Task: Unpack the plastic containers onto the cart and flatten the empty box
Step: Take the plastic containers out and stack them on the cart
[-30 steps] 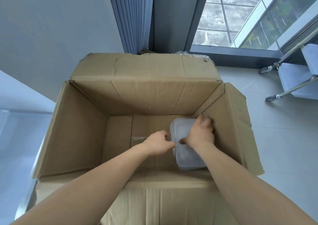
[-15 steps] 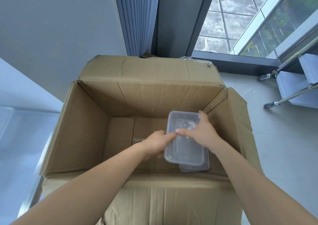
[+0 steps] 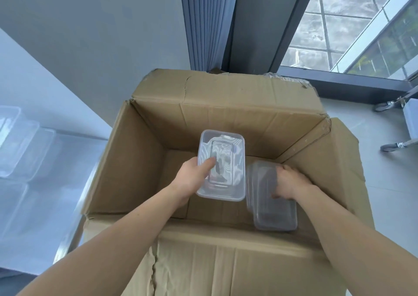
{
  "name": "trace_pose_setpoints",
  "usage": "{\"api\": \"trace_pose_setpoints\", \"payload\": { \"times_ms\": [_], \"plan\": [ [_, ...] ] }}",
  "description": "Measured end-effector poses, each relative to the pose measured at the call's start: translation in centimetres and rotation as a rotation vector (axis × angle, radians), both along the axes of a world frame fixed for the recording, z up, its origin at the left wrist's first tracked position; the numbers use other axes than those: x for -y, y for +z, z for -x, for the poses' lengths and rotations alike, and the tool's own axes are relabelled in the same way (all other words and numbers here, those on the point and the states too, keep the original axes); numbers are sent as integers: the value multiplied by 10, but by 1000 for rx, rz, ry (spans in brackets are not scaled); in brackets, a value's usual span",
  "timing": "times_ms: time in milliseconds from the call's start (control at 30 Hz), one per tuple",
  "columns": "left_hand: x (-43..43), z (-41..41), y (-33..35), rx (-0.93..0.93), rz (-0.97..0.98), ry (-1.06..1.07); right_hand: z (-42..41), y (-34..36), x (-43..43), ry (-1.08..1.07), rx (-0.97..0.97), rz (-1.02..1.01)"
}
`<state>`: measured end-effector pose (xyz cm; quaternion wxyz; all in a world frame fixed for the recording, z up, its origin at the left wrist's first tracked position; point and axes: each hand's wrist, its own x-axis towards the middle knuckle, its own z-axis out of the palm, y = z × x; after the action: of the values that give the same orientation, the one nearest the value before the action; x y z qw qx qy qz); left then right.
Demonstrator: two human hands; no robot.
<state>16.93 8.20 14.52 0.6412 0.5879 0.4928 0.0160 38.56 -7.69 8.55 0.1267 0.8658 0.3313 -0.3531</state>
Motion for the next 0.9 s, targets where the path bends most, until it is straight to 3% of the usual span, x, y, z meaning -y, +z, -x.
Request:
{"api": "trace_pose_setpoints", "payload": {
  "times_ms": [300,633,900],
  "plan": [
    [3,1,-1,-86,29,-58,-2,8,-8,116,108,-5],
    [8,-1,-3,-85,21,-15,0,21,-4,-42,-90,-127],
    [2,-1,12,-62,7,69,-1,36,-10,-294,-355,-442]
  ]
}}
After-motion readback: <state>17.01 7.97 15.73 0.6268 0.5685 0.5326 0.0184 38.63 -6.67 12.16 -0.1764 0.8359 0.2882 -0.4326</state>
